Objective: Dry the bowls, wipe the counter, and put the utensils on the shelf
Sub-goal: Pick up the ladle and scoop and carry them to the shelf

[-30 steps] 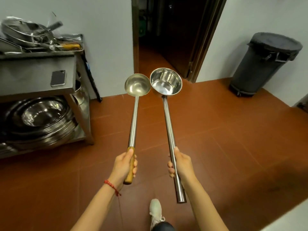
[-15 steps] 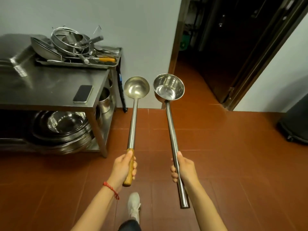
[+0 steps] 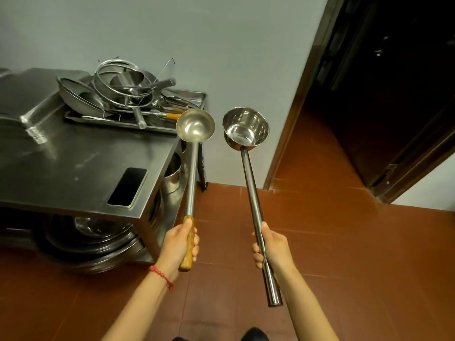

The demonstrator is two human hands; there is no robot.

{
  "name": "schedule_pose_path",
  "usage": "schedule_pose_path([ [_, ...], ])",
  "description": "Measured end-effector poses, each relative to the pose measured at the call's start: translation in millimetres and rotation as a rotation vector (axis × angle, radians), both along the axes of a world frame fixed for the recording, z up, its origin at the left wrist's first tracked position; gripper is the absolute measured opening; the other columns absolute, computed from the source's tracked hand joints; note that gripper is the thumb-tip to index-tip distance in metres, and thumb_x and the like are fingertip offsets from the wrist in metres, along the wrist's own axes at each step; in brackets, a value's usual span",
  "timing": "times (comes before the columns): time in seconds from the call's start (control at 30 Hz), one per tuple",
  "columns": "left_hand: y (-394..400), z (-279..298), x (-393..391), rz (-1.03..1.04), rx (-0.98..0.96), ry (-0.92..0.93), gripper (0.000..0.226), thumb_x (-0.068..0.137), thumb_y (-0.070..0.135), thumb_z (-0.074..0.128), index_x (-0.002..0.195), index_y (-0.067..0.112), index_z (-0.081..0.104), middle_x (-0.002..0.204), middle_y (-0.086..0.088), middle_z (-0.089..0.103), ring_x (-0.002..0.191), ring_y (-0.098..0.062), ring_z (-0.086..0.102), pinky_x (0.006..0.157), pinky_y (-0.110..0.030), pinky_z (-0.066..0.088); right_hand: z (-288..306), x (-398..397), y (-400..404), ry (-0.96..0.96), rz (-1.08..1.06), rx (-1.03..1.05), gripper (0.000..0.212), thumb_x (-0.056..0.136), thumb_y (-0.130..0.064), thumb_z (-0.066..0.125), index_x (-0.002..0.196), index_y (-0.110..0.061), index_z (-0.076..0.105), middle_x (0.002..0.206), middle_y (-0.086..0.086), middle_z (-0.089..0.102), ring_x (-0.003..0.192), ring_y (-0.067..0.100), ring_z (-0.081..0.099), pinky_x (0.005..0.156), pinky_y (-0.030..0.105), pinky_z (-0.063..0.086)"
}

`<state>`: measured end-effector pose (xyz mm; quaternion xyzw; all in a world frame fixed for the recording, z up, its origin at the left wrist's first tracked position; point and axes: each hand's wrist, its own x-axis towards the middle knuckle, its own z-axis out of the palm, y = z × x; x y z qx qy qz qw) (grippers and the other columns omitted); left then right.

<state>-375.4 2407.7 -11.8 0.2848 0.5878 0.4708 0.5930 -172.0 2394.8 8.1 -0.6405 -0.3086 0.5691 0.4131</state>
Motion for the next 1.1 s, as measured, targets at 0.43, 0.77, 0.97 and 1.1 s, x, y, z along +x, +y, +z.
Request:
schedule_pose_path([
  [0.43,179,24,32,0.297,0.06,-0.007,0.032,0.093,0.033,0.045,0.075,0.008,0.053,0.041,0.001,0.052,0.029,-0.013,0.043,0.029,-0.017,0.035,10,27,252,-0.025,0.282,0.006,0.041,0.096,-0.039,0.04,0.084,-0.004,0.058,0.045,0.003,0.049,0.032,0.015,0.039,0.032,0.023,0.035],
  [0.77,289,47,13,0.542,0.061,-0.025,0.032,0.094,0.033,0.046,0.074,0.008,0.052,0.04,0.002,0.052,0.028,-0.012,0.043,0.028,-0.016,0.035,15,15,393,-0.035,0.469,0.009,0.04,0.097,-0.038,0.038,0.083,-0.005,0.055,0.049,0.005,0.048,0.032,0.013,0.039,0.032,0.021,0.036],
  [0.97,362,48,-30,0.626,0.068,-0.004,0.032,0.094,0.03,0.045,0.071,0.008,0.05,0.04,0.001,0.05,0.027,-0.011,0.041,0.029,-0.014,0.033,10,-20,467,-0.034,0.516,0.031,0.042,0.097,-0.037,0.037,0.077,-0.006,0.054,0.045,0.003,0.048,0.032,0.013,0.039,0.032,0.022,0.036],
  [1.1,408,47,-57,0.643,0.061,-0.009,0.031,0.094,0.029,0.045,0.072,0.008,0.049,0.038,0.003,0.05,0.027,-0.01,0.042,0.029,-0.013,0.034,6,-42,515,-0.045,0.55,0.009,0.042,0.097,-0.038,0.038,0.074,-0.007,0.056,0.043,0.002,0.049,0.031,0.013,0.039,0.032,0.021,0.036],
])
